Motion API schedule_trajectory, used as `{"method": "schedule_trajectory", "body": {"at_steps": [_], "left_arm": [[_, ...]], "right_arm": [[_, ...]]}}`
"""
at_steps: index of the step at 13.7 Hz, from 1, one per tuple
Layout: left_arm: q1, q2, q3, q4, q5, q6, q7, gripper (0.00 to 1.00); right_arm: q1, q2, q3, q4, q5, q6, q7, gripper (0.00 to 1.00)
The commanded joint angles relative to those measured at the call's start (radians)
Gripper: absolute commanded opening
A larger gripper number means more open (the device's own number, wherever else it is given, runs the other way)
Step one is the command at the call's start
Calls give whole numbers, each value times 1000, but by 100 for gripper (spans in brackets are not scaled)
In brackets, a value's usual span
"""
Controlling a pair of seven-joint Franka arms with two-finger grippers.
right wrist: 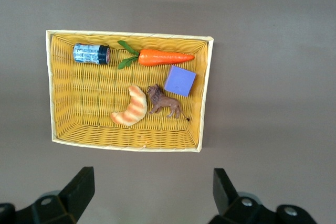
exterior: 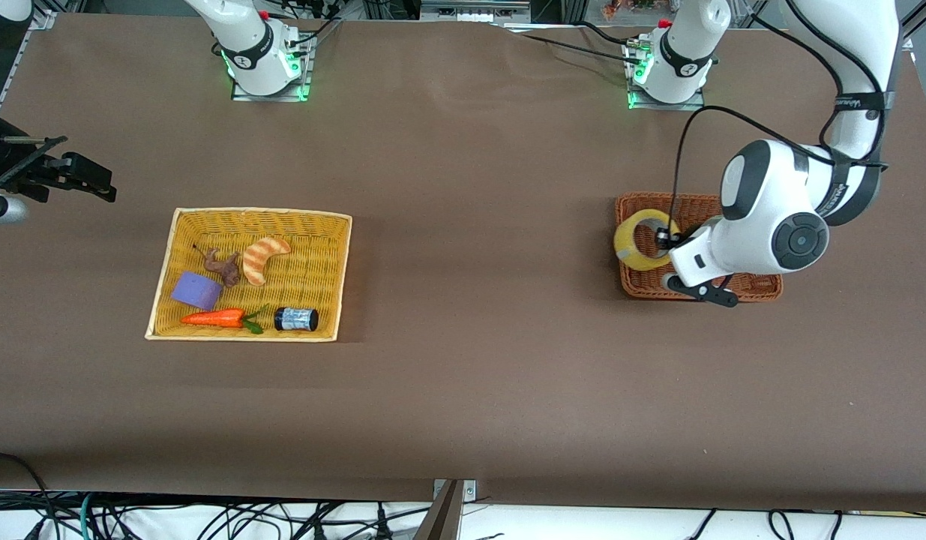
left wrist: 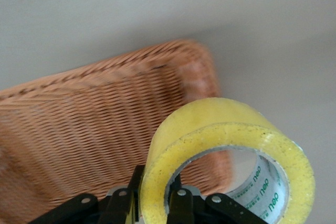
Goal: Transfer tape with both arms
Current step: 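Lift the tape roll with the left gripper and carry it over the basket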
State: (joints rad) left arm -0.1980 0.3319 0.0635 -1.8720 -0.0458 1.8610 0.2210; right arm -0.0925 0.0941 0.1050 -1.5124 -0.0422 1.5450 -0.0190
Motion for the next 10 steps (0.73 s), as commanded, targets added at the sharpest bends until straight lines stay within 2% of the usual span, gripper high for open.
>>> {"method": "schedule_trajectory", "body": {"at_steps": [1, 2, 3, 7, 8, 9, 10], "left_arm": [[14, -40, 77, -187, 49, 235, 186, 0], [14, -36, 108, -252, 35, 351, 265, 0], [15, -31, 110, -283, 23, 410, 291, 0], [15, 16, 110, -286, -11, 474, 301, 0], [15, 18, 110, -288, -13, 474, 302, 39], [15, 18, 110, -288, -13, 474, 301, 99], [15, 15, 111, -291, -11, 469, 288, 100]], "right_arm": [[-7, -2, 4, 5, 16, 1, 7, 100], [-7, -2, 4, 5, 16, 1, 7, 100], [-6, -2, 4, 5, 16, 1, 7, 100], [-6, -2, 4, 5, 16, 1, 7, 100], [-6, -2, 5, 5, 16, 1, 7, 100], [-6, -2, 5, 5, 16, 1, 7, 100], [-6, 2, 5, 5, 16, 1, 7, 100]]}}
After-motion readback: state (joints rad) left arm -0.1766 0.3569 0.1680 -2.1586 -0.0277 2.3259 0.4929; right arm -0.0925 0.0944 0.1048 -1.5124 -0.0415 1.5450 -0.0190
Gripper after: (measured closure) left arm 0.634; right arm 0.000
